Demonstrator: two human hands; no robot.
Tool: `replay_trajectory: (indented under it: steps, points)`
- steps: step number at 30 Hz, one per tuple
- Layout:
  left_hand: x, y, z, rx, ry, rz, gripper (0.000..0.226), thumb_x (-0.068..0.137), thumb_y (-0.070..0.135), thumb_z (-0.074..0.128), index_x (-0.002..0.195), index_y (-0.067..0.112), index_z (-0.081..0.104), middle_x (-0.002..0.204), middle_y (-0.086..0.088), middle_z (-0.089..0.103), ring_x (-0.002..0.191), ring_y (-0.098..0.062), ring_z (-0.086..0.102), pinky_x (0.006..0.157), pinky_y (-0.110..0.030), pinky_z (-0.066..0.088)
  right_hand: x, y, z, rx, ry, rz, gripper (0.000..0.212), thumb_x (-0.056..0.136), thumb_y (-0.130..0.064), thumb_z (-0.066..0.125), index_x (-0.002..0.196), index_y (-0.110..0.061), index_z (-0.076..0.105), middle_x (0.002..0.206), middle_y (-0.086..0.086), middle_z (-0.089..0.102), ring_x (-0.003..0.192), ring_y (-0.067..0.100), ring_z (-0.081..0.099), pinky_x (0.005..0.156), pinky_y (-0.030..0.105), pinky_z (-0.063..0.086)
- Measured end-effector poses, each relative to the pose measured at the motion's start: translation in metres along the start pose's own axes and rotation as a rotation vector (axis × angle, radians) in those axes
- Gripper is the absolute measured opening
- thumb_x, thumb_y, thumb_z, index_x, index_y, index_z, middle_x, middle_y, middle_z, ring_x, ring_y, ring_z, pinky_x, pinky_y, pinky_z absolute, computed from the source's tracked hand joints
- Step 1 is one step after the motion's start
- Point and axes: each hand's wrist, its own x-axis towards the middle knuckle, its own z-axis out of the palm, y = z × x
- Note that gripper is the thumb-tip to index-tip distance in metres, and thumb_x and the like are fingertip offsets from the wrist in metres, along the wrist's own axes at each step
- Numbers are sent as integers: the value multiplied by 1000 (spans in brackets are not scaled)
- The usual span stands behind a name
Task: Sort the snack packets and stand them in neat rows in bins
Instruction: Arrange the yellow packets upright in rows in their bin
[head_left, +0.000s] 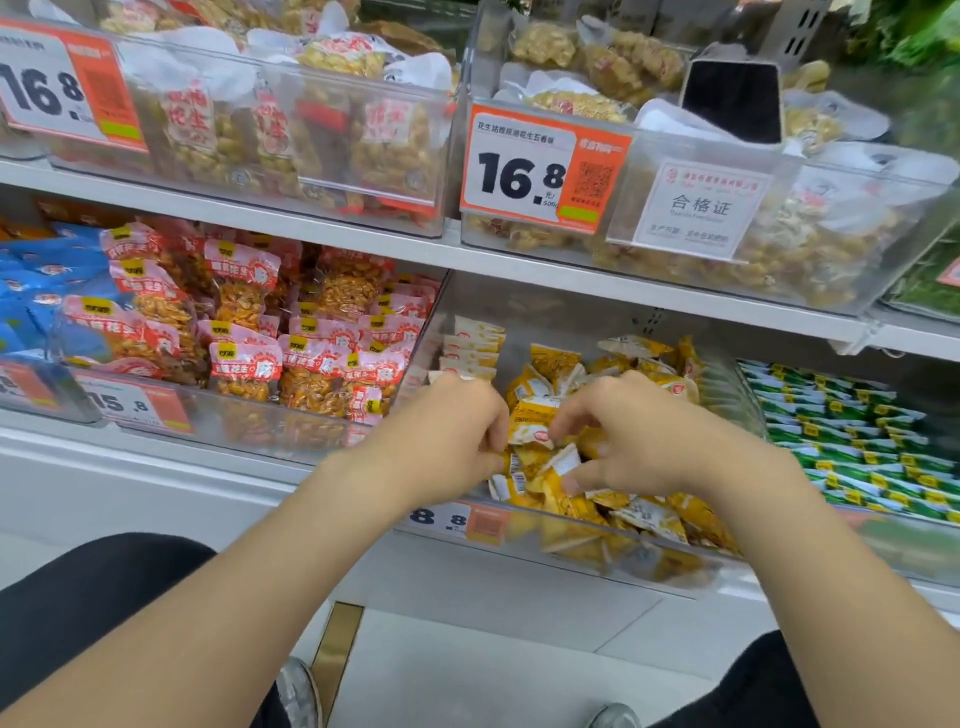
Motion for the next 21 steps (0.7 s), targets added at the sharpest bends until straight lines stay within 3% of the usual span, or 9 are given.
replay_trajectory:
  steps: [3,6,8,11,15,18,21]
  points:
    - [11,11,4,-114,-118,-43,11,85,26,85,93,21,79,88,9,75,83,-3,68,71,-23,50,-3,4,7,-34,-75,-12,50,81,-50,86,125,-40,67,99,-17,66,110,13,46,96,40,37]
    - [19,20,7,-185,-205,-71,21,79,32,89,95,23,79,88,10,76,83,-4,71,73,-30,58,-3,-1,17,3,-19,-41,34,81,-54,83,107,-43,65,85,-16,65,106,14,38,87,41,24]
    - [21,22,8,-190,-226,-79,22,77,38,88,91,25,77,82,10,74,77,-7,70,72,-36,60,-6,-2,14,69,87,-37,26,80,-51,84,93,-42,64,87,-17,65,103,12,43,89,40,29]
    - [17,24,2,-254,-181,-81,21,87,35,83,96,21,71,78,5,71,65,-12,67,58,-27,52,-14,4,5,238,250,-43,20,81,-37,86,86,-34,67,84,-16,68,87,6,61,82,35,45]
    - [8,35,-11,-774,-62,-289,23,100,19,70,121,18,60,108,-8,71,80,-23,79,77,-41,67,-21,0,4,555,497,-18,17,85,-23,85,91,-28,70,78,-11,73,70,6,70,72,35,59]
    - [4,43,-22,-1243,-5,-491,22,106,16,54,123,3,58,123,-22,66,88,-35,79,83,-46,66,-21,-11,13,494,693,-85,19,83,-18,83,92,-27,70,81,-12,71,75,7,69,76,37,59]
    - [2,39,-24,-1481,58,-491,33,103,20,66,122,-8,62,118,-26,70,95,-37,78,84,-44,66,-21,-20,23,334,750,-252,17,81,-9,79,91,-21,70,89,-7,66,84,11,63,76,37,52]
